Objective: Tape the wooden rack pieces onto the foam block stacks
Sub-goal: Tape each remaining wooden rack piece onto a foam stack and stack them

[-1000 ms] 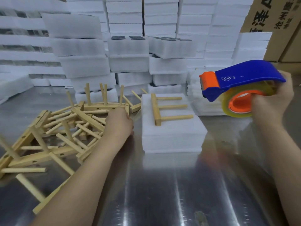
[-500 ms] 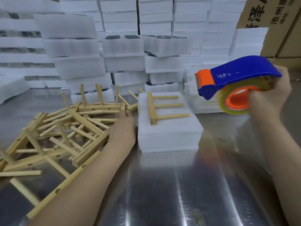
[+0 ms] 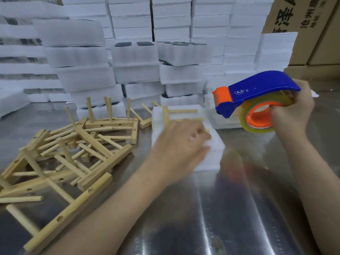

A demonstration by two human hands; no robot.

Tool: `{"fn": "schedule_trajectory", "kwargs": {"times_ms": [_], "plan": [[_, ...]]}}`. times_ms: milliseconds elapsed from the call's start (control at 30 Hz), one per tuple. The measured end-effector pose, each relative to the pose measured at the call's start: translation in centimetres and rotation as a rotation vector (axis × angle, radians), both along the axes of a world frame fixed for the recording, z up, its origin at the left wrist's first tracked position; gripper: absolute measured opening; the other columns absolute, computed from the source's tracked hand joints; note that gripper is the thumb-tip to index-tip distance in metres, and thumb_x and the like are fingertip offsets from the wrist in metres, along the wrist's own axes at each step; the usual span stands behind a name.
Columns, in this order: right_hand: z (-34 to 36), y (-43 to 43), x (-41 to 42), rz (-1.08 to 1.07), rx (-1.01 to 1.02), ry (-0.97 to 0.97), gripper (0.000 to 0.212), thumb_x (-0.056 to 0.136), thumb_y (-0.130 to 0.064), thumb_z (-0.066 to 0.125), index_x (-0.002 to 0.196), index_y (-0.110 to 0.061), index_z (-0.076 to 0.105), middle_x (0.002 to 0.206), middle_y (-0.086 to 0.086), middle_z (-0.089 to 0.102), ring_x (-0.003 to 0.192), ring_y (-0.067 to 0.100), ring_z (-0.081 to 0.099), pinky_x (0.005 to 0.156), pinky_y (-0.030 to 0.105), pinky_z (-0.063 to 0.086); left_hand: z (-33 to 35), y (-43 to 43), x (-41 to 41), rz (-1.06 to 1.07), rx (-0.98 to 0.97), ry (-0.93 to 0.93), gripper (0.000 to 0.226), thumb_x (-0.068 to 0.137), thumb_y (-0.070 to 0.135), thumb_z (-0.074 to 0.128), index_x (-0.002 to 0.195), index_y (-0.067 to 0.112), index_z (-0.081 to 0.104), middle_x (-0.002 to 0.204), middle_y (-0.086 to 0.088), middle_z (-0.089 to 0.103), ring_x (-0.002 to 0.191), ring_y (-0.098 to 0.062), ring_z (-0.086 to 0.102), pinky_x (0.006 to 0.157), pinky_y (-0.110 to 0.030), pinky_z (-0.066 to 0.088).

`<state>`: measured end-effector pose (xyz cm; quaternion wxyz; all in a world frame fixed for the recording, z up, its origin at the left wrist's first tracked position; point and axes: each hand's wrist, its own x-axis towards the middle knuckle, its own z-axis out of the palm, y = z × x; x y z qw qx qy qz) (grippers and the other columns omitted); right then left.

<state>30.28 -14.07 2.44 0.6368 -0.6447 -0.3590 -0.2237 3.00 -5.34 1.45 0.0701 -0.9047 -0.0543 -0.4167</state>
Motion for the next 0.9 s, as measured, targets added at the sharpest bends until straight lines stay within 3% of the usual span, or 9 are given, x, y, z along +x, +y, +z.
{"fn": "schedule_trajectory", "kwargs": {"times_ms": [167,300,433,533,633,700,800,833,900], "plan": [[0.3,0.0,-0.1,-0.014,0.005,-0.005,0.051,0.071,0.009,0.062,0.118,-0.009,0.055,0.117,0.008,0.061,0.101,0.002,0.054,0.081,0.011,0.046,-2.5,-3.0,4.0,0.101,0.245,0.209,0.026,0.079,0.018,0.066,0.105,0.016,0.068,0.102,0.001,0.066,0.096,-0.019,0.062,0.086,-0.032,0.044],[0.4,-0.2,-0.2,-0.030,0.017,-0.020,0.051,0.071,0.007,0.064,0.118,-0.011,0.055,0.117,0.008,0.061,0.104,0.006,0.056,0.086,0.024,0.050,-2.7,-3.7,5.8,0.220,0.181,0.328,0.007,0.071,0.021,0.068,0.078,0.024,0.068,0.077,0.005,0.062,0.083,-0.016,0.061,0.090,-0.030,0.047],[0.5,-0.4,-0.4,-0.028,0.011,-0.029,0.052,0.070,0.007,0.065,0.117,-0.012,0.055,0.117,0.008,0.061,0.105,0.008,0.057,0.084,0.022,0.049,-2.0,-4.1,5.6,0.311,0.126,0.469,0.011,0.054,0.023,0.075,0.057,0.026,0.066,0.065,0.009,0.056,0.073,-0.012,0.059,0.068,-0.023,0.041],[0.3,-0.8,-0.7,-0.005,0.021,-0.025,0.054,0.068,0.010,0.062,0.115,-0.014,0.056,0.115,0.008,0.061,0.103,0.007,0.057,0.084,0.026,0.050,-1.8,-4.5,4.9,0.352,0.081,0.492,0.014,0.047,0.031,0.078,0.053,0.028,0.067,0.064,0.012,0.057,0.073,-0.006,0.060,0.065,-0.019,0.041],[0.0,-0.9,-1.0,0.001,0.013,-0.060,0.054,0.067,0.012,0.063,0.114,-0.012,0.056,0.114,0.011,0.061,0.103,0.011,0.058,0.083,0.026,0.050,-0.9,-4.9,4.0,0.358,0.080,0.480,0.011,0.062,0.031,0.074,0.072,0.027,0.072,0.082,0.008,0.062,0.092,-0.011,0.059,0.074,-0.022,0.038],[-0.3,-0.8,-1.3,-0.013,0.001,-0.098,0.055,0.065,0.016,0.062,0.114,-0.009,0.058,0.113,0.014,0.061,0.101,0.012,0.057,0.082,0.027,0.049,-0.2,-4.8,3.7,0.280,-0.124,0.470,0.010,0.082,0.028,0.062,0.088,0.020,0.065,0.099,-0.002,0.061,0.102,-0.022,0.052,0.073,-0.028,0.030],[-0.5,-0.7,-1.6,0.009,-0.016,-0.115,0.057,0.062,0.019,0.057,0.113,-0.007,0.058,0.112,0.017,0.059,0.096,0.005,0.053,0.079,0.019,0.046,1.6,-3.3,3.3,0.219,-0.328,0.089,0.018,0.089,0.029,0.055,0.091,0.012,0.060,0.097,-0.006,0.062,0.088,-0.026,0.057,0.061,-0.034,0.041],[-0.6,-0.6,-1.6,0.013,-0.022,-0.120,0.057,0.062,0.019,0.057,0.113,-0.006,0.059,0.112,0.017,0.059,0.095,0.003,0.052,0.078,0.015,0.044,1.8,-2.2,3.2,0.226,-0.328,0.013,0.016,0.092,0.023,0.052,0.098,0.010,0.061,0.106,-0.006,0.060,0.092,-0.025,0.057,0.065,-0.037,0.043],[-0.7,-0.6,-1.6,0.010,-0.023,-0.128,0.056,0.061,0.019,0.056,0.112,-0.004,0.059,0.110,0.017,0.059,0.094,-0.001,0.051,0.076,0.009,0.042,2.4,0.5,3.2,0.306,-0.332,0.083,0.027,0.098,0.017,0.043,0.120,0.010,0.057,0.134,-0.003,0.048,0.118,-0.021,0.048,0.089,-0.031,0.037]]}}
